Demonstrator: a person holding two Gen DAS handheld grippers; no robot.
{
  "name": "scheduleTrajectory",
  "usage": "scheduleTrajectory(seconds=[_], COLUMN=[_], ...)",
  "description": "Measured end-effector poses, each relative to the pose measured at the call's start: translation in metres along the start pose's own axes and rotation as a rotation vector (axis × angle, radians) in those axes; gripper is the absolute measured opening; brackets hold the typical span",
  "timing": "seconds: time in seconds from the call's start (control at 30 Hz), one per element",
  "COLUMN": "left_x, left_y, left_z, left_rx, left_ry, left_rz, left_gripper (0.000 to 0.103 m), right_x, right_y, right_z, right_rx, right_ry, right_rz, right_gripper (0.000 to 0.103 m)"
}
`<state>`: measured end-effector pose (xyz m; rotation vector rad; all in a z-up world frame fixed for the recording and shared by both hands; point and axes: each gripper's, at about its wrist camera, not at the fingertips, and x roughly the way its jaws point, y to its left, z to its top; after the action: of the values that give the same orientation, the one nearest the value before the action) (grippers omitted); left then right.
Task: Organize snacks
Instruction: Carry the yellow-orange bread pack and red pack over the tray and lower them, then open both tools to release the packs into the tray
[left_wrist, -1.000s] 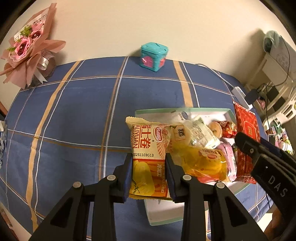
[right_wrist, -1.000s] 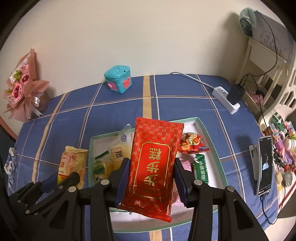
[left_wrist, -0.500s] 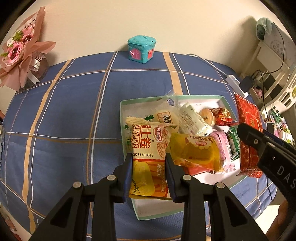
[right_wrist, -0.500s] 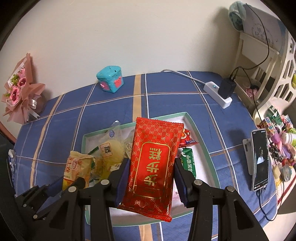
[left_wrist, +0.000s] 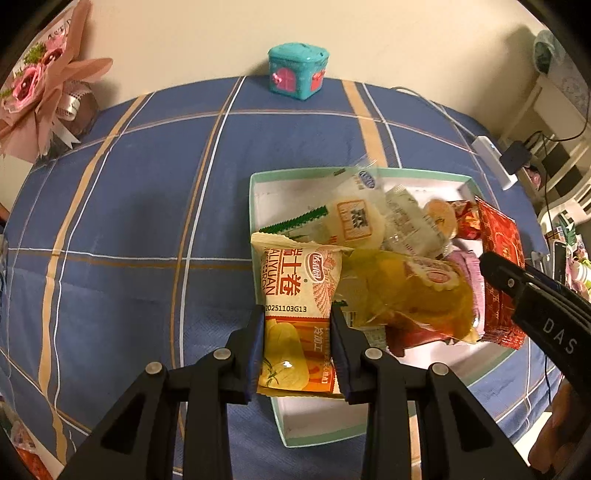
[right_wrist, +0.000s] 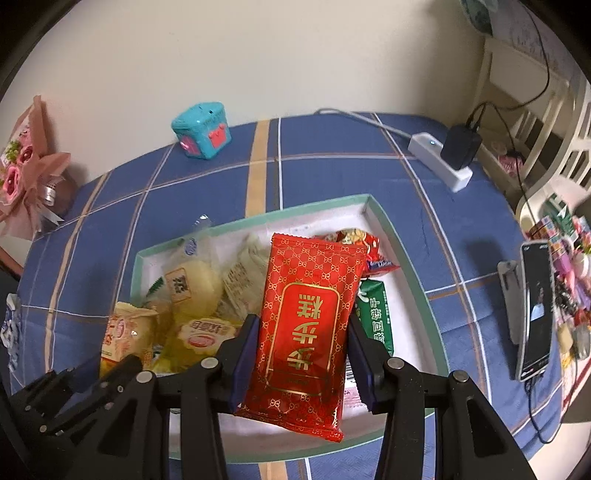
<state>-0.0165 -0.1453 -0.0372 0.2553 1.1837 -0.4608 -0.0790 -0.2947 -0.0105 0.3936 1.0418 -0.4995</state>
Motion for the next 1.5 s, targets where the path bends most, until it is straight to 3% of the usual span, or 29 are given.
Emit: scheduleTrajectory(seconds=[0.67, 1.0, 1.2, 1.37, 1.5], left_x=[0.010, 0.016, 0.021, 0.024, 0.024], left_y=[-0.003, -0.002, 0.003, 0.005, 0.010], left_z=[0.004, 0.007, 0.007, 0.008, 0.008], left_rx=[0.027, 0.020, -0.002, -0.027, -0.067], left_ry=[-0.020, -0.022, -0.012, 0.004, 0.020], left_rz=[0.000, -0.039, -0.063, -0.083, -0.133], left_gripper=[0.034, 0.034, 0.034, 0.038, 0.051], right_x=[0.017, 0.023, 0.020, 0.012, 0.004], right_y=[0.010, 0.002, 0.001, 0.002, 0.002], right_z=[0.000, -0.001, 0.001, 0.003, 0.005], right_rx=[-0.045, -0.012, -0.009, -0.007, -0.002], right_ry=[0.013, 0.027, 0.032, 0.022, 0.007], right_rz=[-0.012, -0.020, -0.037, -0.043, -0.043], right_gripper=[0.049, 0.049, 0.056, 0.060, 0.061])
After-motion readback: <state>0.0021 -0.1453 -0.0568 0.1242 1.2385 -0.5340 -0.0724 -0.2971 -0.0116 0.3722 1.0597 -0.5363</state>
